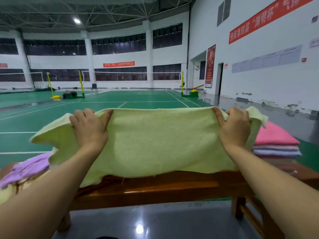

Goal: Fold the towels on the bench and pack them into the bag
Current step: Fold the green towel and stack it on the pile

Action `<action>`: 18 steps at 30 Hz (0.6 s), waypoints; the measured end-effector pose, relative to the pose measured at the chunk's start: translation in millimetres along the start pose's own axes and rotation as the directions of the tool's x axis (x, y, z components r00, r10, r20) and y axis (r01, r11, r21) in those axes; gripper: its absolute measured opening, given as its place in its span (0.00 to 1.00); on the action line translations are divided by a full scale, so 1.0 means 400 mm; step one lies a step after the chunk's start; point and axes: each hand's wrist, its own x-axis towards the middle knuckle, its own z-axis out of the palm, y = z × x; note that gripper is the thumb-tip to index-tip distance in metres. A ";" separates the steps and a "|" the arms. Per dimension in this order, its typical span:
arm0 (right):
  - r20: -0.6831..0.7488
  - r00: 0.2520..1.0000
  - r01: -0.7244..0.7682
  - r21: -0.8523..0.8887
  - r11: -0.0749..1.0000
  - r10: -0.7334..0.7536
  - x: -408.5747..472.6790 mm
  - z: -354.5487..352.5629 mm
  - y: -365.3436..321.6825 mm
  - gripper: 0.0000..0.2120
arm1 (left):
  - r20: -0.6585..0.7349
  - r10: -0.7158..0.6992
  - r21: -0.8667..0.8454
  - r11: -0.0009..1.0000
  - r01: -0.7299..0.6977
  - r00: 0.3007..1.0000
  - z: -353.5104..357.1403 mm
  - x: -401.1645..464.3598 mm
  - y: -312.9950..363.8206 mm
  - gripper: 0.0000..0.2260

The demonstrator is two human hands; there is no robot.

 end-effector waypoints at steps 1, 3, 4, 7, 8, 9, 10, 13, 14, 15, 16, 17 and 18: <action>0.038 0.999 0.015 -0.020 1.000 -0.014 -0.010 0.016 0.007 0.23 | 0.035 0.001 0.032 0.999 -0.002 0.999 0.024 -0.005 -0.011 0.35; 0.100 0.994 0.056 -0.068 0.996 -0.050 -0.029 0.054 0.027 0.24 | 0.092 0.029 0.111 0.993 -0.039 0.995 0.070 -0.011 -0.031 0.35; 0.131 0.990 0.070 -0.088 0.994 -0.058 -0.041 0.077 0.040 0.24 | 0.116 0.041 0.138 0.989 -0.057 0.992 0.094 -0.013 -0.041 0.35; 0.197 0.978 0.090 -0.108 0.990 -0.067 -0.062 0.148 0.087 0.24 | 0.122 0.073 0.163 0.982 -0.092 0.990 0.165 -0.005 -0.060 0.34; 0.207 0.976 0.091 -0.105 0.990 -0.068 -0.061 0.171 0.096 0.24 | 0.121 0.073 0.161 0.983 -0.092 0.990 0.185 0.002 -0.061 0.34; 0.217 0.974 0.083 -0.101 0.991 -0.060 -0.057 0.193 0.104 0.24 | 0.126 0.066 0.154 0.984 -0.085 0.990 0.204 0.011 -0.059 0.33; 0.230 0.972 0.072 -0.097 0.993 -0.048 -0.050 0.214 0.110 0.25 | 0.138 0.056 0.139 0.987 -0.075 0.989 0.218 0.020 -0.053 0.33; 0.243 0.970 0.039 -0.064 0.997 -0.023 -0.003 0.269 0.109 0.27 | 0.162 0.029 0.094 0.995 -0.045 0.986 0.248 0.069 -0.027 0.33; 0.242 0.970 0.035 -0.059 0.998 -0.020 0.015 0.281 0.108 0.27 | 0.164 0.027 0.086 0.995 -0.041 0.986 0.251 0.085 -0.016 0.33; 0.240 0.971 0.037 -0.065 0.997 -0.020 0.038 0.291 0.104 0.27 | 0.165 0.029 0.079 0.996 -0.043 0.986 0.254 0.107 -0.006 0.32; 0.237 0.971 0.037 -0.070 0.997 -0.020 0.067 0.302 0.098 0.27 | 0.158 0.036 0.068 0.997 -0.047 0.987 0.255 0.135 0.006 0.31; 0.234 0.972 0.036 -0.073 0.997 -0.018 0.097 0.311 0.089 0.26 | 0.153 0.043 0.061 0.997 -0.052 0.987 0.256 0.166 0.015 0.31; 0.229 0.973 0.030 -0.070 0.997 -0.013 0.124 0.316 0.078 0.26 | 0.144 0.051 0.059 0.996 -0.060 0.988 0.254 0.195 0.024 0.31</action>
